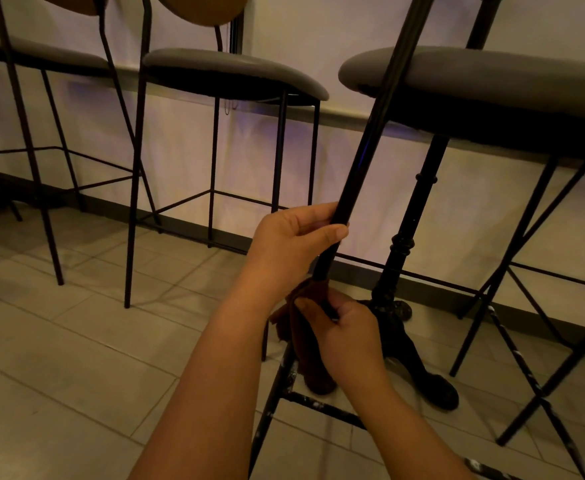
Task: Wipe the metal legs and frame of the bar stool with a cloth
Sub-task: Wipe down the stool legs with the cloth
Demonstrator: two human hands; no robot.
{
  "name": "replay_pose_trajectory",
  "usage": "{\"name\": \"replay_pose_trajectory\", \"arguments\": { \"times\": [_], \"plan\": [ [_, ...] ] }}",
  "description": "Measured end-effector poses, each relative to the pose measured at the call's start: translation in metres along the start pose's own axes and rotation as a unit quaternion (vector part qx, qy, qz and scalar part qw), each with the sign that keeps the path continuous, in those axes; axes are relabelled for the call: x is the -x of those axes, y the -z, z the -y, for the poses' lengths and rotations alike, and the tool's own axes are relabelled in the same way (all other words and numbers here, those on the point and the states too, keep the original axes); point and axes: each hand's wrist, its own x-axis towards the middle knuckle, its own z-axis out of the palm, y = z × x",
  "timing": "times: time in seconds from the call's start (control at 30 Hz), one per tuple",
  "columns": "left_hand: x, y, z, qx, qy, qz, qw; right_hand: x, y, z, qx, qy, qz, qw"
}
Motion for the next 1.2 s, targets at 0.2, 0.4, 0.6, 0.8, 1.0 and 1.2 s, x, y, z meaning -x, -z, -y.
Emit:
{"name": "replay_pose_trajectory", "arguments": {
  "times": [0.2,0.4,0.6,0.8,1.0,1.2],
  "plan": [
    [0.014,0.007,0.023,-0.008,0.028,-0.007,1.000,0.006,-0.003,-0.009,-0.022,0.007,0.004,1.000],
    [0.018,0.008,0.034,0.007,0.043,-0.003,0.999,0.002,0.003,-0.012,0.021,-0.004,0.029,0.999],
    [0.019,0.008,0.036,0.021,0.028,0.010,0.999,0.001,-0.005,-0.008,0.006,0.004,-0.001,1.000],
    [0.024,0.021,0.040,-0.032,0.034,-0.011,0.999,0.014,-0.009,-0.017,-0.032,-0.016,0.029,0.999],
    [0.037,0.051,0.066,-0.135,0.147,0.049,0.979,0.011,0.001,-0.015,-0.073,-0.051,0.067,0.994],
    [0.051,0.054,0.089,-0.143,0.214,0.115,0.960,0.010,-0.002,-0.015,-0.060,-0.044,-0.023,0.997]
  ]
}}
